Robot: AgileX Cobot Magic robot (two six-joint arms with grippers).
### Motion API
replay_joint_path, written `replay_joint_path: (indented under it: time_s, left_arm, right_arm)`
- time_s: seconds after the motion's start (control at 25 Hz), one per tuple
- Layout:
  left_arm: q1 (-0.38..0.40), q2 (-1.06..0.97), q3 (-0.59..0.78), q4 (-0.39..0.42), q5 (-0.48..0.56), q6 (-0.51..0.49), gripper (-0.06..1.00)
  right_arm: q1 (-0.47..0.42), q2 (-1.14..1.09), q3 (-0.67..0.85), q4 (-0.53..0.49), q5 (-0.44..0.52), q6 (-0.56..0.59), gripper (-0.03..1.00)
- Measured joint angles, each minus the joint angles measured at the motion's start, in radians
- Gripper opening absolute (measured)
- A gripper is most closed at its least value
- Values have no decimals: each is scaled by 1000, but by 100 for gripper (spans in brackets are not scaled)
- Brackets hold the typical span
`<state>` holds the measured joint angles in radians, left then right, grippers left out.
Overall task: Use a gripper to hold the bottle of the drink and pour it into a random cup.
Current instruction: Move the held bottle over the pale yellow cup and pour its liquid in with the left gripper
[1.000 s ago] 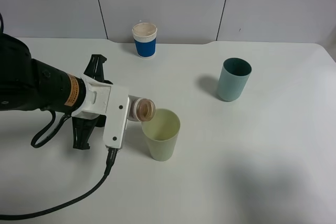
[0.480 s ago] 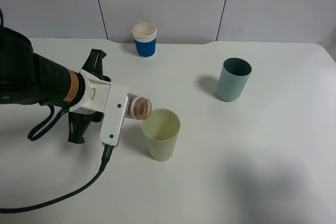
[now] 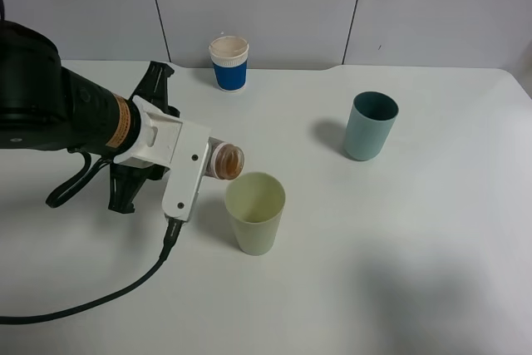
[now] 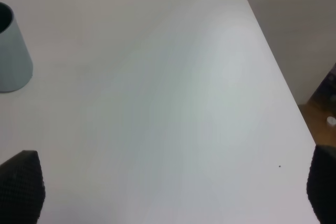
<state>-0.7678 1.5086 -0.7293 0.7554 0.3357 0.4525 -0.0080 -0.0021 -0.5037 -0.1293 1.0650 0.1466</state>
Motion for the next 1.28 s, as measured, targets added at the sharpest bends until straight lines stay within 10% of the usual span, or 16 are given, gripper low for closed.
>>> replay_joint_path:
  time_s: [1.28]
  left_arm:
    - [-46,1,-28,123,76,-43,33]
  right_arm:
    - [0,0,0,0,0,0,100]
